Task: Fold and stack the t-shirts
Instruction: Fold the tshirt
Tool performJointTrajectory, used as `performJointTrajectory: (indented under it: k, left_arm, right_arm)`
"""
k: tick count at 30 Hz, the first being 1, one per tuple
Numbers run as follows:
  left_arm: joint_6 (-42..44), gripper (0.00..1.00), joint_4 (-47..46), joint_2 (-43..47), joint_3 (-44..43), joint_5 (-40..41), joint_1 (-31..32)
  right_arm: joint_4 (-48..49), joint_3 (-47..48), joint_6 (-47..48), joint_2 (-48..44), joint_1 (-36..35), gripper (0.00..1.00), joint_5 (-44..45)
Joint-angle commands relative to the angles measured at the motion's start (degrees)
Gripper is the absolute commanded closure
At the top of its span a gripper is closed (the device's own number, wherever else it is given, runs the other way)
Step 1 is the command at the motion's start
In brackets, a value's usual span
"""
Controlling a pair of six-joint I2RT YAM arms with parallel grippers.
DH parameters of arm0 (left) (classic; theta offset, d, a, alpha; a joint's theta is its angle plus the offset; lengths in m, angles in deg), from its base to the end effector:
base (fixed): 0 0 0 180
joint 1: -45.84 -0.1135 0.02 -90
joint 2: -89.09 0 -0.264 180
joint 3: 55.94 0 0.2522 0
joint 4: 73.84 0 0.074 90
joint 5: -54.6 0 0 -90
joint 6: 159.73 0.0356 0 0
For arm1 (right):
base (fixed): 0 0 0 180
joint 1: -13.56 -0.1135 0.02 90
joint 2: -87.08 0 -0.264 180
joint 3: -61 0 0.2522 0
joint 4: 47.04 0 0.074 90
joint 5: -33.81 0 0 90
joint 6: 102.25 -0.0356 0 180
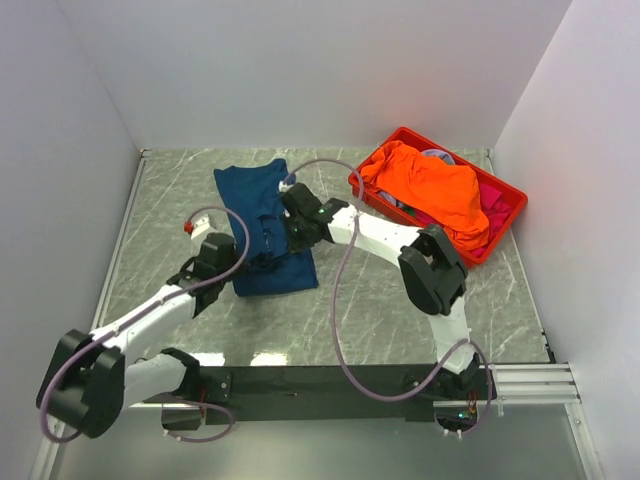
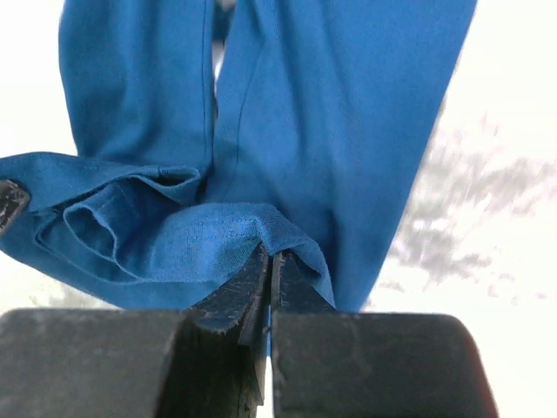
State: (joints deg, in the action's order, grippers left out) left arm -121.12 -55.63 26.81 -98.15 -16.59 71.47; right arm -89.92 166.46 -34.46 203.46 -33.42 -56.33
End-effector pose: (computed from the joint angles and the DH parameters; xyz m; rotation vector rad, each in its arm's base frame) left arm 0.2021 -0.0842 0.1939 -0.6676 2.1213 -0.3817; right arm 0.3067 0.3288 0.2138 -0.5546 2.5209 0.4816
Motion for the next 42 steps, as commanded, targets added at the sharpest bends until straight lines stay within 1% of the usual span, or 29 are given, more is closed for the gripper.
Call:
performJointTrajectory:
  k: [1, 9, 16, 23, 33, 42]
  left_arm:
    - [4.2, 1.00, -7.3, -3.1, -3.4, -3.7, -3.6]
    - [8.1, 0.99, -13.8, -11.9, -8.0, -8.4, -9.2]
    - [10.6, 0.99, -16.8, -17.6, -11.5, -11.7, -12.4]
    - [10.7, 1.00, -18.7, -22.2, -14.0, -13.4, -13.1]
    - [10.0, 1.00, -19.9, -27.7, -16.9, -13.4, -14.6]
    - [9.4, 0.99, -18.2, -32.2, -20.0, -13.4, -14.8]
  right_arm:
    - [-3.6, 7.0, 2.5, 3.7, 1.6, 1.00, -1.2]
    - [-6.2, 18.3, 3.0, 11.1, 5.8, 1.00, -3.5]
    - [-8.2, 24.7, 3.5, 15.6, 7.6, 1.00, -4.7]
    - [-8.0, 27.0, 3.5, 17.3, 9.0, 1.00, -5.5]
    - [-10.2, 36.4, 3.4, 22.6, 10.3, 1.00, -7.3]
    - [-9.3, 36.5, 3.0, 24.8, 11.8, 1.00, -8.6]
